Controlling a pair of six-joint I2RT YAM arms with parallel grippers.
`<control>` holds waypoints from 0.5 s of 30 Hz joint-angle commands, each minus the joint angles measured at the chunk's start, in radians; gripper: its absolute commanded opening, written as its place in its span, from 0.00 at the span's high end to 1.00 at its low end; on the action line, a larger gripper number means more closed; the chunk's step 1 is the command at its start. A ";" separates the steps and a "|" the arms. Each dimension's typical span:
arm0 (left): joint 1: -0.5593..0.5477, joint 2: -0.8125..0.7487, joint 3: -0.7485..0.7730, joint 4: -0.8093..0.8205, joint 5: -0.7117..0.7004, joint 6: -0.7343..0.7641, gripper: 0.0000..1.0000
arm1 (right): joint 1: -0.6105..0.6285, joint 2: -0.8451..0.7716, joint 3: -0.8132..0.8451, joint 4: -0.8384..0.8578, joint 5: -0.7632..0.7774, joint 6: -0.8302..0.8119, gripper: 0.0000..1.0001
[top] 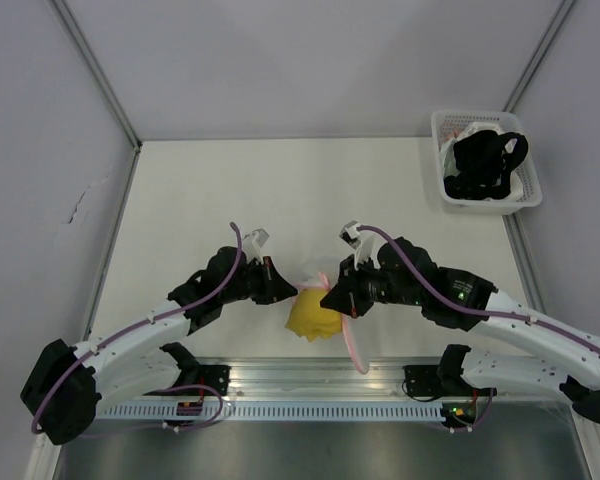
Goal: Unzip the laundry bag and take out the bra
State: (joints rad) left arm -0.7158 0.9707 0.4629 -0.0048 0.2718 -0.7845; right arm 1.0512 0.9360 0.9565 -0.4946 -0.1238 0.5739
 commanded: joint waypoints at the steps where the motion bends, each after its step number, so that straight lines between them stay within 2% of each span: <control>1: -0.004 0.010 0.028 -0.001 -0.022 -0.009 0.98 | 0.001 -0.003 0.042 -0.009 -0.172 -0.026 0.99; 5: -0.004 0.014 0.023 -0.001 -0.023 -0.009 0.98 | -0.002 -0.086 0.036 0.083 -0.226 -0.052 1.00; 6: -0.004 0.014 0.020 -0.001 -0.020 -0.009 0.98 | -0.005 -0.147 0.030 0.158 -0.224 -0.052 1.00; 10: -0.004 0.014 0.019 -0.003 -0.017 -0.009 0.98 | -0.008 -0.256 -0.007 0.268 -0.082 -0.006 1.00; 13: -0.004 0.013 0.019 -0.003 -0.013 -0.009 0.98 | -0.010 -0.263 0.004 0.229 0.151 0.013 0.99; 15: -0.004 0.010 0.019 -0.006 -0.008 -0.010 0.98 | -0.010 -0.243 0.017 0.155 0.397 0.011 1.00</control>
State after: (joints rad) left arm -0.7158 0.9836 0.4629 -0.0158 0.2638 -0.7845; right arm 1.0470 0.6502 0.9619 -0.3050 -0.0689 0.5648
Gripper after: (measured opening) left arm 0.026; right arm 0.019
